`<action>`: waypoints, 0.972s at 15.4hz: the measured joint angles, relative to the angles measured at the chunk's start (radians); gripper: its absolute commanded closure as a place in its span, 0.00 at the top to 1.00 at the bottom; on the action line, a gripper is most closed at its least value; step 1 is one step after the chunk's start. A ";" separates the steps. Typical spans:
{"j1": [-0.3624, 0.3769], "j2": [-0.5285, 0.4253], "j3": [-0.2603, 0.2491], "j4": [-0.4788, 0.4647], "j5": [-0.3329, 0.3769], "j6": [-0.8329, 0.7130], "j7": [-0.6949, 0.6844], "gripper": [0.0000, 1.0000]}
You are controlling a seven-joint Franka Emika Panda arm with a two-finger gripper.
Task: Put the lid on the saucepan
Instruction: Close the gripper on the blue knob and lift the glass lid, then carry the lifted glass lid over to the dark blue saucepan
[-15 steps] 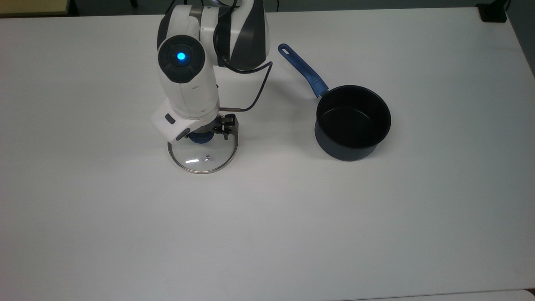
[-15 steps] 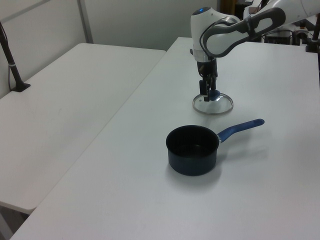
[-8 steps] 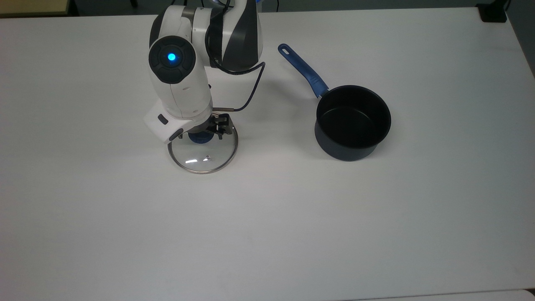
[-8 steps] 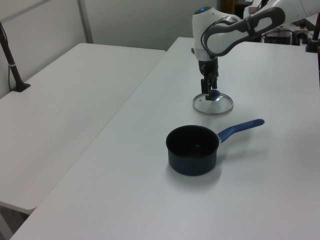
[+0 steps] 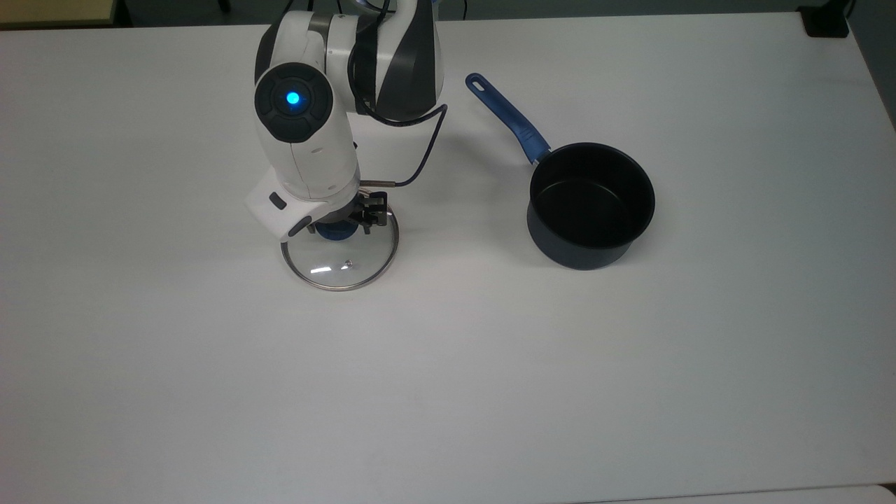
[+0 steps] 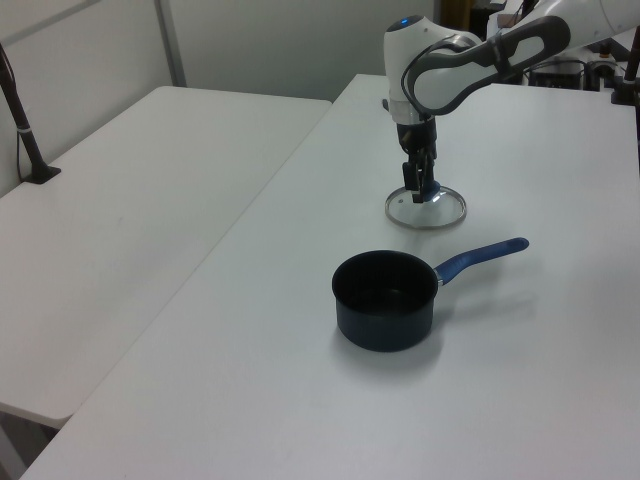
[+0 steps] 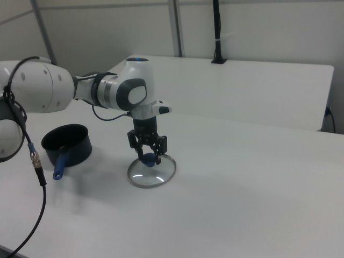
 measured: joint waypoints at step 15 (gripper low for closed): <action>-0.012 -0.114 -0.019 0.085 0.000 -0.168 0.000 0.54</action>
